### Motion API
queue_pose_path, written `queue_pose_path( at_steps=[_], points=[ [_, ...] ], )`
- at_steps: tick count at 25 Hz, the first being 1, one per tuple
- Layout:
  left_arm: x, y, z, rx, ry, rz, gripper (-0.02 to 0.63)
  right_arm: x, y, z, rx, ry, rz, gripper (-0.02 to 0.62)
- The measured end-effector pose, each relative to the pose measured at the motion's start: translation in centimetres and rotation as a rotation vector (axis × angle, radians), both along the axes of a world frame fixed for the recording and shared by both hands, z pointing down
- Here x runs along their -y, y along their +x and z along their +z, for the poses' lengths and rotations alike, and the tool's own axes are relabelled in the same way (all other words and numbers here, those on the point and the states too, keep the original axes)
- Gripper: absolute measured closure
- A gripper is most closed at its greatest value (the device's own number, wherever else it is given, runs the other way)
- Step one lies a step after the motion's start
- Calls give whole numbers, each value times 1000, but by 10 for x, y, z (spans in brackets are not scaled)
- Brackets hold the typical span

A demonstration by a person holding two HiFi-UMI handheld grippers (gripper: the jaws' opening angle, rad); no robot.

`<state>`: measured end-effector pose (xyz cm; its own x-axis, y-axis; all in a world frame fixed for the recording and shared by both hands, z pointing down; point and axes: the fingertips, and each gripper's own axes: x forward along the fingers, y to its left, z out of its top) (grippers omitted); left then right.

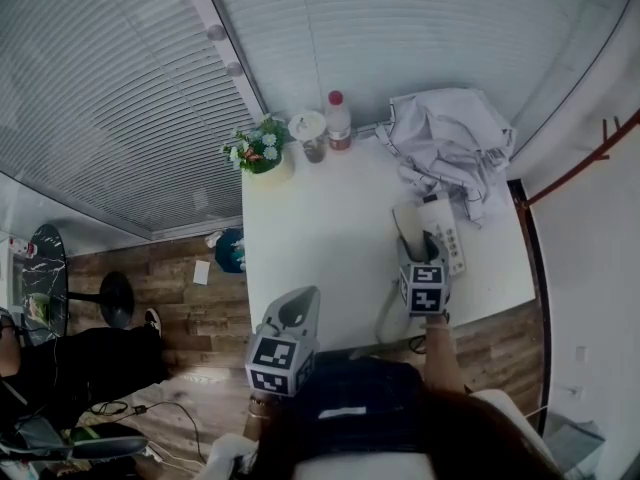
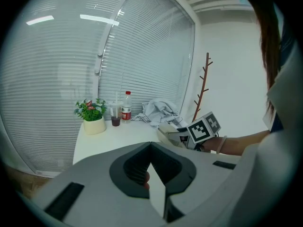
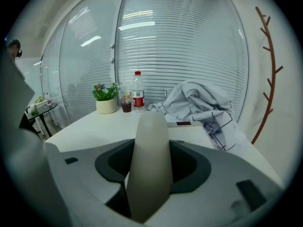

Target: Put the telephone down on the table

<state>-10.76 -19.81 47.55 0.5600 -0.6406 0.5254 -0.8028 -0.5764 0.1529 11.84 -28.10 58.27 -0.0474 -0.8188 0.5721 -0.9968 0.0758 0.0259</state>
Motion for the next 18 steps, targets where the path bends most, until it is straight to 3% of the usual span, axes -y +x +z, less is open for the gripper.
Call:
queue_pose_path(
  at_steps=[18],
  points=[
    [-15,-30,-3,-30,8,-105,598,2,-50,-10,-5,0,-136,373]
  ],
)
